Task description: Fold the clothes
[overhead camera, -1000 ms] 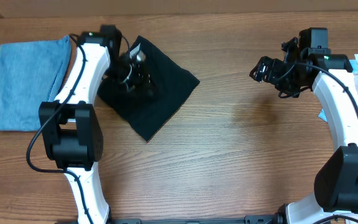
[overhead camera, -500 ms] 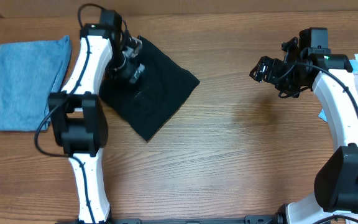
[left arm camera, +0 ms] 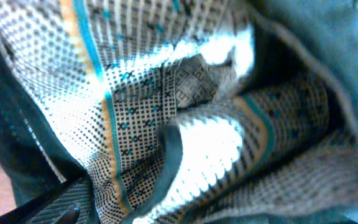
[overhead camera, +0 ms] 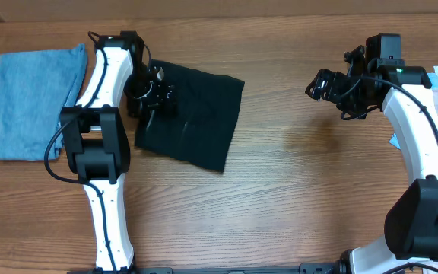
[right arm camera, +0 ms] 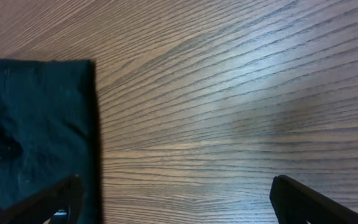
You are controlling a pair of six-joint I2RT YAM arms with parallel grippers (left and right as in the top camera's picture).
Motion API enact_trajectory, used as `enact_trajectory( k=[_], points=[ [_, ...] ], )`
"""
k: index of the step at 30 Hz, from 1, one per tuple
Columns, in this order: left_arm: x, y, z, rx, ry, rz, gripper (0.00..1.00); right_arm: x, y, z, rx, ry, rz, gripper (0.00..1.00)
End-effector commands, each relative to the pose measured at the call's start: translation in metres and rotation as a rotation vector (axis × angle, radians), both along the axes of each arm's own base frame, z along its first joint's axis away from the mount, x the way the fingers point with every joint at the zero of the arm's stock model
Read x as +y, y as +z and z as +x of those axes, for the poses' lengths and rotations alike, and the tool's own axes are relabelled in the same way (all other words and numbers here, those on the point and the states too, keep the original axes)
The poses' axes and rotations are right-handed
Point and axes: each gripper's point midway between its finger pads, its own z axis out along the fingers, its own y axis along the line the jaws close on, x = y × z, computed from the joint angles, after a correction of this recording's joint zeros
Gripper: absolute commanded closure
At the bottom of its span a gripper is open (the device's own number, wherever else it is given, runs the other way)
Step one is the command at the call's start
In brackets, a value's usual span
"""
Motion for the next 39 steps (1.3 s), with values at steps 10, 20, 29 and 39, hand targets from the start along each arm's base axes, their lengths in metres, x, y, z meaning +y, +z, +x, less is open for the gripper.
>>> enact_trajectory(
  k=[10, 20, 29, 39],
  points=[
    [0.027, 0.047, -0.005, -0.009, 0.116, 0.204, 0.00, 0.000, 0.003, 0.003, -0.011, -0.005, -0.001, 0.00],
    [0.003, -0.005, -0.020, -0.034, -0.125, 0.025, 0.00, 0.000, 0.003, 0.003, -0.011, -0.004, -0.002, 0.00],
    [0.001, -0.025, -0.026, -0.029, -0.128, 0.028, 0.49, 0.000, 0.003, 0.003, -0.011, -0.005, -0.001, 0.00],
    [0.005, -0.007, -0.004, -0.091, -0.101, 0.056, 0.96, 0.000, 0.003, 0.003, -0.011, -0.005, -0.001, 0.00]
  ],
)
